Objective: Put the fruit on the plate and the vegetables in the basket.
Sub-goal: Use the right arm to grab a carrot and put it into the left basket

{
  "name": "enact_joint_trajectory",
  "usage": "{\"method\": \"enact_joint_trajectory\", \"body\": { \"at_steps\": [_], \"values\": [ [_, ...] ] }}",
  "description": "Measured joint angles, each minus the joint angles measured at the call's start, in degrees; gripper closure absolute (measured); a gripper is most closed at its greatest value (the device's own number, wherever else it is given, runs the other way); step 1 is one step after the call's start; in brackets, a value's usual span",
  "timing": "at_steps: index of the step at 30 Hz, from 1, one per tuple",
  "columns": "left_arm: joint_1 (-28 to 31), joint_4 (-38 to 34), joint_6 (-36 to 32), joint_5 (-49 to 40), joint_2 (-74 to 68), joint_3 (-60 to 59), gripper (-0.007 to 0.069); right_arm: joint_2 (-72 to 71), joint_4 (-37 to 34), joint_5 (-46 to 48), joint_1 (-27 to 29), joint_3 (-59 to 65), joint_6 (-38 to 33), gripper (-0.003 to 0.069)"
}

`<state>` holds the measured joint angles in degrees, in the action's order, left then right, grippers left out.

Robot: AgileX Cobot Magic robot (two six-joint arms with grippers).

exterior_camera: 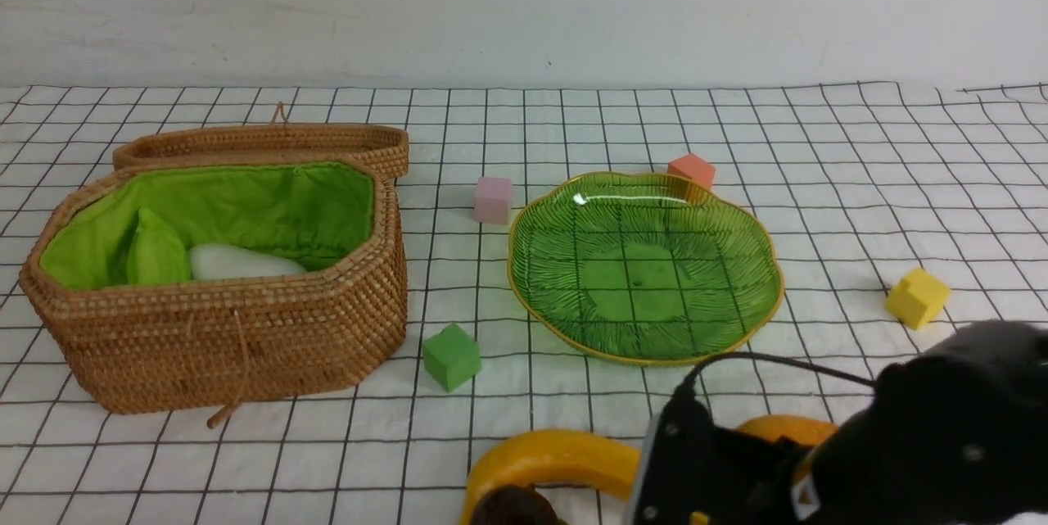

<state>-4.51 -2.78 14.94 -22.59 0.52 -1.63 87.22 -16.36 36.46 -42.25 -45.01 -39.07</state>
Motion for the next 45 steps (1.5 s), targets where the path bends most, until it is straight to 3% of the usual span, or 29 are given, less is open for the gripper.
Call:
{"method": "enact_joint_trajectory", "body": {
  "at_steps": [3,7,8,15,19,22,31,39,41,44,45],
  "values": [
    [0.0,0.0,0.0,0.0,0.0,0.0,0.055,5.67,0.55,-1.4,-0.19,-0.79,0.52,0.0058],
    [0.0,0.0,0.0,0.0,0.0,0.0,0.0545,10.19,1.28,5.65,-0.14,-5.32,0.26,0.0336],
    [0.0,0.0,0.0,0.0,0.0,0.0,0.0543,10.54,0.84,8.04,-0.14,-6.3,0.06,0.0378],
    [0.0,0.0,0.0,0.0,0.0,0.0,0.0535,7.11,0.03,29.58,-0.2,-19.66,-5.05,0.0358],
    [0.0,0.0,0.0,0.0,0.0,0.0,0.0532,6.32,0.09,32.44,-0.2,-31.56,-5.36,0.0358],
    [0.0,0.0,0.0,0.0,0.0,0.0,0.053,8.51,-3.09,28.05,-0.2,-46.54,-5.48,0.0358],
    [0.0,0.0,0.0,0.0,0.0,0.0,0.0519,30.5,-28.83,-0.27,-0.39,-74.03,-10.93,0.0358],
    [0.0,0.0,0.02,0.0,0.0,-0.07,0.0511,48.71,-32.89,-7.58,-0.39,-85.2,-13.83,0.0353],
    [0.0,0.0,0.02,0.0,0.0,-0.07,0.0511,50.08,-32.3,-7.64,-0.39,-85.4,-14.34,0.0323],
    [0.0,0.0,0.07,0.0,0.0,-0.07,0.0511,50.68,-29.3,-5.69,-0.33,-85.57,-14.5,0.0135],
    [0.0,0.0,0.07,0.0,0.0,-0.07,0.0511,50.54,-29.1,-5.44,-0.27,-85.62,-14.5,0.0122]
  ]
}}
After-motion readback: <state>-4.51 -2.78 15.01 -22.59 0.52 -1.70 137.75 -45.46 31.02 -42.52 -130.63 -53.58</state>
